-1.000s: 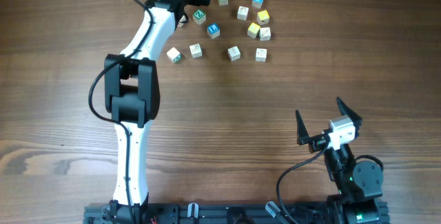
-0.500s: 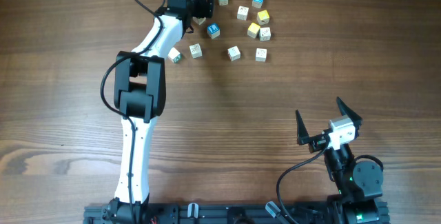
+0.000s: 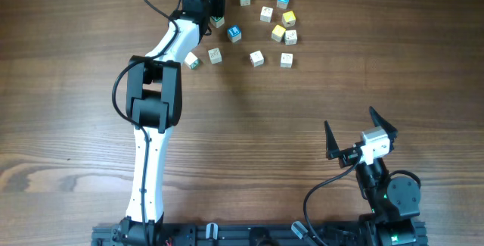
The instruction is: Form a circle
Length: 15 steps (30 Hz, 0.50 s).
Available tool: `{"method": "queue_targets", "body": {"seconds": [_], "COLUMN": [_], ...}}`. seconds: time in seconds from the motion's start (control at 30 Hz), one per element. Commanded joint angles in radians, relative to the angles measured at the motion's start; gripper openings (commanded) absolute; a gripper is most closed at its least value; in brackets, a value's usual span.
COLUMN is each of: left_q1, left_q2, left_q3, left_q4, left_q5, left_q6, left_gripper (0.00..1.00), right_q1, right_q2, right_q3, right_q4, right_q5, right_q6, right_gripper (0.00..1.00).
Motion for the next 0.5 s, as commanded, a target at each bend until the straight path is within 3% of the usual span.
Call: {"method": "queue_targets", "body": {"seconds": [0.0, 0.1, 0.27, 0.47], "left_q1": [0.001, 0.001, 0.001, 0.001], "left_q2": [0.025, 0.019, -0.024, -0.140], "left_q3": [0.006, 0.006, 0.006, 0.006], "left_q4": [0.011, 0.011, -0.019, -0.205], "left_q5": [-0.013, -0.013, -0.013, -0.013], "left_q6": [-0.003, -0.003, -0.003, -0.003], "left_gripper": [0.50, 0.41, 0.37, 0.29], "right_q1": [-0.002, -0.002, -0.002, -0.002], "right_q2": [-0.005, -0.005, -0.005, -0.005], "right_q3": [-0.001, -0.001, -0.001, -0.001], "right_q4": [0.004, 0.004, 0.004, 0.004], "right_q5": [0.006, 0.006, 0.006, 0.006], "right_q6": [0.000, 0.000, 0.000, 0.000], "right_gripper": [1.00, 1.00, 1.00, 1.00]}}
